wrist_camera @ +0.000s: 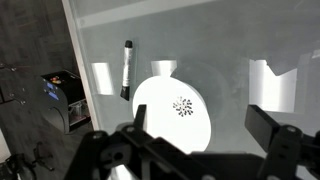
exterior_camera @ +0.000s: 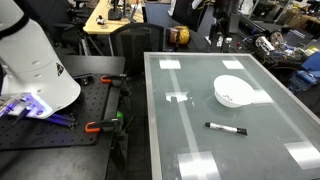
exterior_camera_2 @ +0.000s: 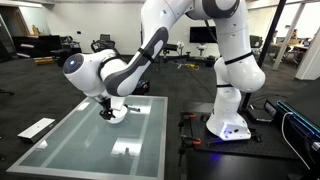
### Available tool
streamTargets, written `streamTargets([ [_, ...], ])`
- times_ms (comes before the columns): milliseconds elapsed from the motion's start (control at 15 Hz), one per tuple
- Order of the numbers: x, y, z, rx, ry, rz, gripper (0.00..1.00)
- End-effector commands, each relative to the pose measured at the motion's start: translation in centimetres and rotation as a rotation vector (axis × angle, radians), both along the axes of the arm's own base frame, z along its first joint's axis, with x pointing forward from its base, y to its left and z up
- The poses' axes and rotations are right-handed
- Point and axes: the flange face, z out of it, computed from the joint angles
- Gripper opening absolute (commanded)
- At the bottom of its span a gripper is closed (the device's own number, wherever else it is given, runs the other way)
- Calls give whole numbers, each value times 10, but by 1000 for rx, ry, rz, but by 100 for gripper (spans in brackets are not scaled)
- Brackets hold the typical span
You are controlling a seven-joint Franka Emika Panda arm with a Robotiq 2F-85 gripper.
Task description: Slide the bowl to the left
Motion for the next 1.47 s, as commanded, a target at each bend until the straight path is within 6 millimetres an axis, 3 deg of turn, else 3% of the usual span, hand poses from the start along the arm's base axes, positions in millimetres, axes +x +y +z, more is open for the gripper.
streamTargets([
  [0,16,-1,-15,-41,-49,-48,100],
  [733,47,-4,-62,1,-109,5,100],
  [1400,52,-16,-84,10,-57,69,100],
])
